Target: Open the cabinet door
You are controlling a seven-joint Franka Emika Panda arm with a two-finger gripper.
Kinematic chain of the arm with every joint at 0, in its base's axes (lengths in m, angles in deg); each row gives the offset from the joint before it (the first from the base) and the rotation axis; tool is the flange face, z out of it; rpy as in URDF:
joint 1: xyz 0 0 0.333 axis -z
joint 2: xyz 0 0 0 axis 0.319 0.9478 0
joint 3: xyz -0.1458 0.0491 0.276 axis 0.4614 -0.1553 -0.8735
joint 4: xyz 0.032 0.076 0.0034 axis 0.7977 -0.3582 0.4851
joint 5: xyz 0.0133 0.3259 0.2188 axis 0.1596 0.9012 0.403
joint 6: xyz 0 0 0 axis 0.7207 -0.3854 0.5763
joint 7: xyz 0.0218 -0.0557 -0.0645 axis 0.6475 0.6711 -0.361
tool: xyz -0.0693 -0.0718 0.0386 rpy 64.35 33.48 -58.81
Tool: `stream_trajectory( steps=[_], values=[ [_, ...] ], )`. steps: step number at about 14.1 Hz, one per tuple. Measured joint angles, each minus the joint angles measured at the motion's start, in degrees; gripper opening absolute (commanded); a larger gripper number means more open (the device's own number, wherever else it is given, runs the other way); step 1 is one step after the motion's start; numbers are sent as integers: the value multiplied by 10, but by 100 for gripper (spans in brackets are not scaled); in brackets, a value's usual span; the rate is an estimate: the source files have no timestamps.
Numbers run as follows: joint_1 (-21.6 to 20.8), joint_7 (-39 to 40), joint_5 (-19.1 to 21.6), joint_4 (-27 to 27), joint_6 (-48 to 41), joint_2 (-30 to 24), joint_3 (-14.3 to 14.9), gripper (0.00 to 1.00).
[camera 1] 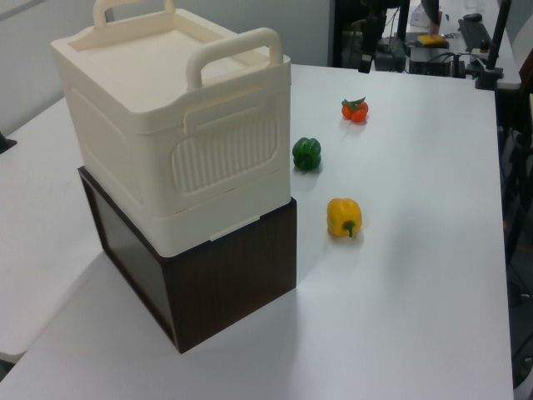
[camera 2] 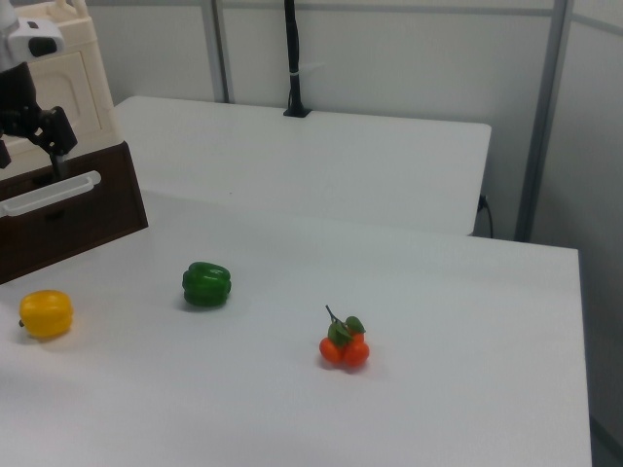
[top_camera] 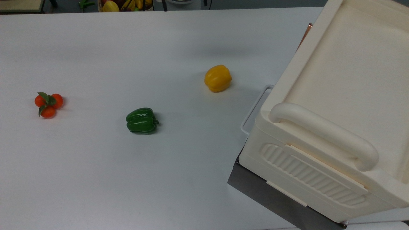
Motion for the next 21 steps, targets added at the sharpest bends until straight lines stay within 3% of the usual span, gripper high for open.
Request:
stream_trajectory(
  steps=[4, 7, 8, 11, 16, 21],
  values=[
    [0, 159, 28, 0, 0, 0, -7, 100],
    [0, 211, 44, 2, 0, 0, -29, 100],
    [0, 214, 46, 5, 0, 0, -39, 95],
    [0, 221, 46, 14, 0, 0, -69, 58],
    [-1, 239, 70, 19, 49, 1, -114, 43],
    [0, 316, 122, 17, 110, 16, -124, 38]
  ],
)
